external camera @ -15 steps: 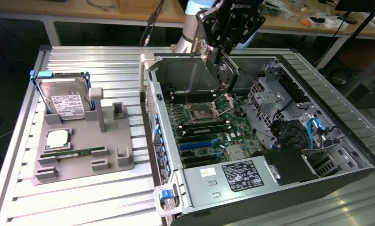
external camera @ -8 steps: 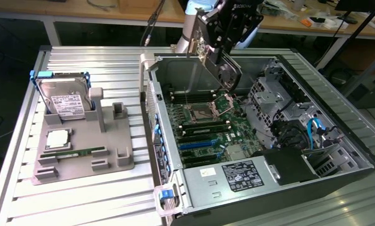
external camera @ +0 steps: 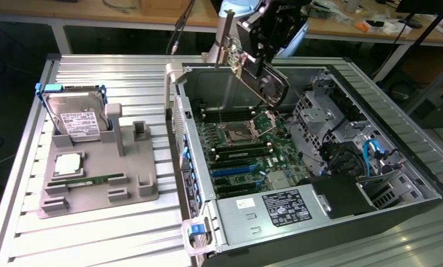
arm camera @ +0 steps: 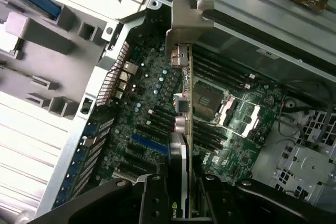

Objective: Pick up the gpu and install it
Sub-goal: 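Pick up the gpu and move the gpu toward the slot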

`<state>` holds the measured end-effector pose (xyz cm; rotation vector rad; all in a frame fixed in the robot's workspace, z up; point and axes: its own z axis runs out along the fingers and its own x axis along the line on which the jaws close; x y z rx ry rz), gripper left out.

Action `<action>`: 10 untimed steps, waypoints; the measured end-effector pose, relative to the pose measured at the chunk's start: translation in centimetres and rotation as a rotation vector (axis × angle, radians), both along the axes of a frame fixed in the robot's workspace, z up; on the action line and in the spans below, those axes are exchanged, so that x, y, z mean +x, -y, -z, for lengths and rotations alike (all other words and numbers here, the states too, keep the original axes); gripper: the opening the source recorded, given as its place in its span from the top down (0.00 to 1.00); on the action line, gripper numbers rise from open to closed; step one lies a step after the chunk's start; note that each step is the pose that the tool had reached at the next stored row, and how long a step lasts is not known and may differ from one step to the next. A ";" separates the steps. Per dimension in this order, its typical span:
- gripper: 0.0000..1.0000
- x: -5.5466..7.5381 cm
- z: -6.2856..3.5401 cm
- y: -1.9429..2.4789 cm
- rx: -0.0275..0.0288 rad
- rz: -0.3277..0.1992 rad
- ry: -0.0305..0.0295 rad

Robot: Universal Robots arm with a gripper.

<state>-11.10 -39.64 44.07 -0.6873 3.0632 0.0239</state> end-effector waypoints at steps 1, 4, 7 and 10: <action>0.72 0.0 0.00 0.00 0.0000 -0.019 0.0000; 0.72 0.0 0.00 0.00 0.0000 -0.071 -0.0001; 0.72 0.0 0.00 0.00 0.0000 -0.127 -0.0001; 0.72 0.0 0.00 0.00 0.0000 -0.181 0.0000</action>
